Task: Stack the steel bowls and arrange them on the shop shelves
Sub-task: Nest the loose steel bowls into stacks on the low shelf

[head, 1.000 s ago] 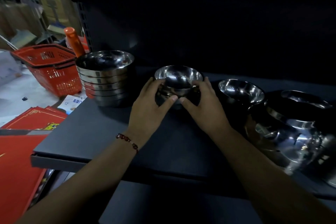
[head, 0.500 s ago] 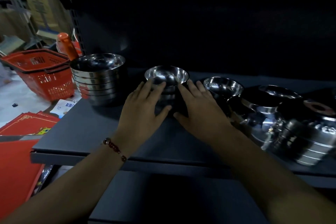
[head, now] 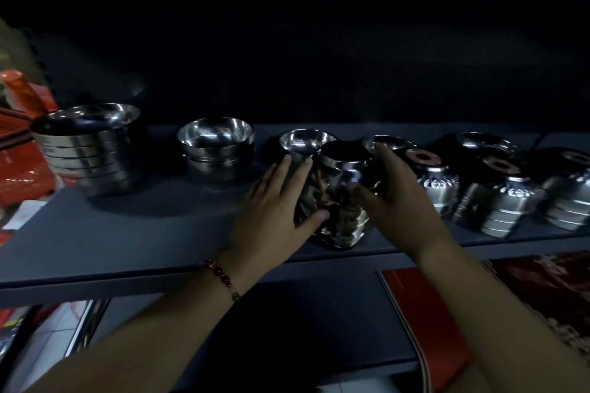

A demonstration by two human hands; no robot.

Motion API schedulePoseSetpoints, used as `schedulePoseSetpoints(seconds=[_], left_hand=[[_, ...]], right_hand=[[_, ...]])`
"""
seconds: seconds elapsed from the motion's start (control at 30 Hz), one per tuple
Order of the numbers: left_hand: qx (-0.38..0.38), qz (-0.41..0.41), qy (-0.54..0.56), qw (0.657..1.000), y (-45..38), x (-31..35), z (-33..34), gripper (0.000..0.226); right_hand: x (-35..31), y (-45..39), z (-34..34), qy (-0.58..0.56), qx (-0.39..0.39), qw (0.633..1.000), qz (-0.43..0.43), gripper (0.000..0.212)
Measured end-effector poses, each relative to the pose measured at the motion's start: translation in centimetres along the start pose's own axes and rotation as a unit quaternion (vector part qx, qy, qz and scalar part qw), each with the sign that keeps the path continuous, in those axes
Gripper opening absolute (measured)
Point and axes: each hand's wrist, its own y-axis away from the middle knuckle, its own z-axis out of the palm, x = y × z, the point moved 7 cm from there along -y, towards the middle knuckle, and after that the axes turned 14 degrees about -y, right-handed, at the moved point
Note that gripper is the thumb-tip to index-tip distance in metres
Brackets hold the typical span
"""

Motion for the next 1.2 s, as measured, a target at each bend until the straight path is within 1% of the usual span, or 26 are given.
schedulePoseSetpoints(seconds=[0.07, 0.1, 0.17, 0.23, 0.33, 0.43, 0.53, 0.7, 0.9, 1.0, 1.1, 1.2], left_hand=[[-0.021, -0.001, 0.031, 0.999, -0.6, 1.1, 0.8, 0.095], [-0.029, -0.002, 0.052, 0.998, -0.9, 1.4, 1.1, 0.099], [-0.043, -0.006, 0.091, 0.995, -1.5, 1.6, 1.6, 0.107], [-0.055, -0.001, 0.135, 0.989, -2.0, 1.5, 1.8, 0.112], [-0.070, 0.016, 0.186, 0.980, -2.3, 1.2, 2.2, 0.122], [-0.054, 0.013, 0.207, 0.977, -2.3, 1.0, 2.4, 0.126], [-0.028, 0.001, 0.242, 0.970, -2.3, 0.7, 2.3, 0.125], [0.026, -0.027, 0.294, 0.955, -1.6, -0.1, 0.8, 0.121], [0.059, -0.069, 0.414, 0.906, -0.2, -1.6, -1.0, 0.110], [0.064, -0.078, 0.442, 0.892, 0.8, -2.8, -1.6, 0.105], [0.064, -0.080, 0.471, 0.876, 1.5, -3.5, -1.9, 0.103], [0.069, -0.078, 0.495, 0.863, 2.1, -4.0, -2.3, 0.092]], right_hand=[[1.0, 0.4, -0.4, -0.067, 0.002, 0.998, 0.022, 0.059], [1.4, 0.5, -0.5, -0.074, 0.000, 0.997, 0.026, 0.057], [2.1, 0.9, -0.3, -0.070, -0.015, 0.997, 0.032, 0.062], [2.7, 1.0, 0.0, -0.046, -0.030, 0.998, 0.035, 0.073], [3.3, 1.0, 0.0, -0.037, -0.035, 0.998, 0.020, 0.082], [3.3, 0.9, -0.2, -0.051, -0.035, 0.998, 0.016, 0.088], [2.8, 0.8, -0.3, -0.065, -0.043, 0.997, -0.004, 0.089], [0.9, 0.6, -0.4, -0.052, -0.039, 0.995, -0.078, 0.089], [-1.0, 0.8, 0.5, -0.044, -0.050, 0.988, -0.138, 0.085], [-2.1, 0.9, 1.1, -0.050, -0.054, 0.983, -0.169, 0.077], [-3.4, 0.9, 1.6, -0.068, -0.030, 0.977, -0.198, 0.064], [-4.2, 0.6, 2.3, -0.082, -0.003, 0.974, -0.212, 0.054]])
